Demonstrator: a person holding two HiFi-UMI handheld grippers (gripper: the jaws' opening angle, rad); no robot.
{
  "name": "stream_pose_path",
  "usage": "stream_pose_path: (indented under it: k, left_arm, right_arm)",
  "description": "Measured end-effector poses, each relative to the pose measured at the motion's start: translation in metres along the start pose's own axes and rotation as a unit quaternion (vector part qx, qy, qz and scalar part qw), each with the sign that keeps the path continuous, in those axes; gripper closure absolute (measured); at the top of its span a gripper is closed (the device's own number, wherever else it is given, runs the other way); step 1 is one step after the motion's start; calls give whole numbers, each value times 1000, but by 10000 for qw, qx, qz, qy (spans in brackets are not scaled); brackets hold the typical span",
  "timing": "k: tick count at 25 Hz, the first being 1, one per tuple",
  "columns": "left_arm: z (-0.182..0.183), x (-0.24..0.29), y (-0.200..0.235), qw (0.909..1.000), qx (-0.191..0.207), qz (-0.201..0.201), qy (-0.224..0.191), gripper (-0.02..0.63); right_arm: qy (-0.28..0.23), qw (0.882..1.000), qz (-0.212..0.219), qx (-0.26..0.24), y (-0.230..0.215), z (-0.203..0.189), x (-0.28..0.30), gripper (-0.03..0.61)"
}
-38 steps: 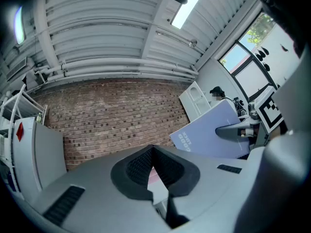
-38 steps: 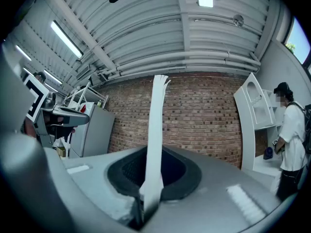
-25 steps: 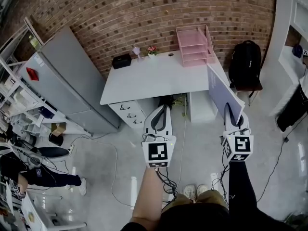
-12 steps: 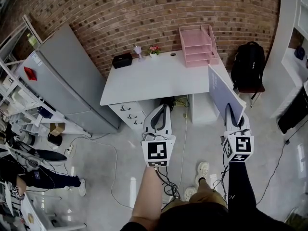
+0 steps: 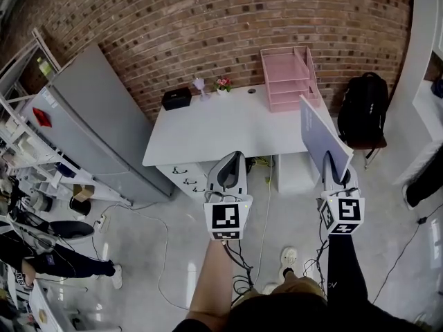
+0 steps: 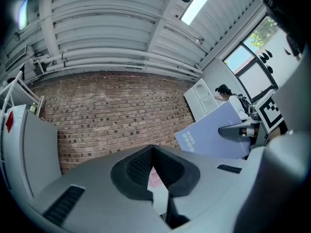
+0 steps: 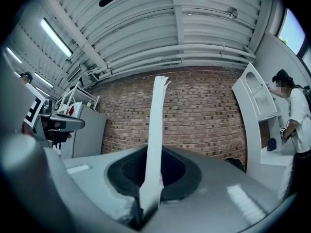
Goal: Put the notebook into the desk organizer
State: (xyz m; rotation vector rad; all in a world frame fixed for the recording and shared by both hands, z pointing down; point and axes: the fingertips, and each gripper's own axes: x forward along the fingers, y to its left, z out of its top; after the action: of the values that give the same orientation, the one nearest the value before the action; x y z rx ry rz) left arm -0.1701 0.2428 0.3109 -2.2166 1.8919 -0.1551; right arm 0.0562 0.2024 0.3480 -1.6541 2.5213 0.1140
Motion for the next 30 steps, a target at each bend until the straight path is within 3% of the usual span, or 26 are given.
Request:
stream_pose_path:
  k: [16,30]
  left_arm:
    - [-17,161,-7,9999,58,34,122,609]
    - [-19,248,-35,9998,-40,-214,46,609]
  right_arm:
    - [-105,9995,288,101,-75,-22,138,549]
    - [-132,9997,121,187,-136,-34,185,549]
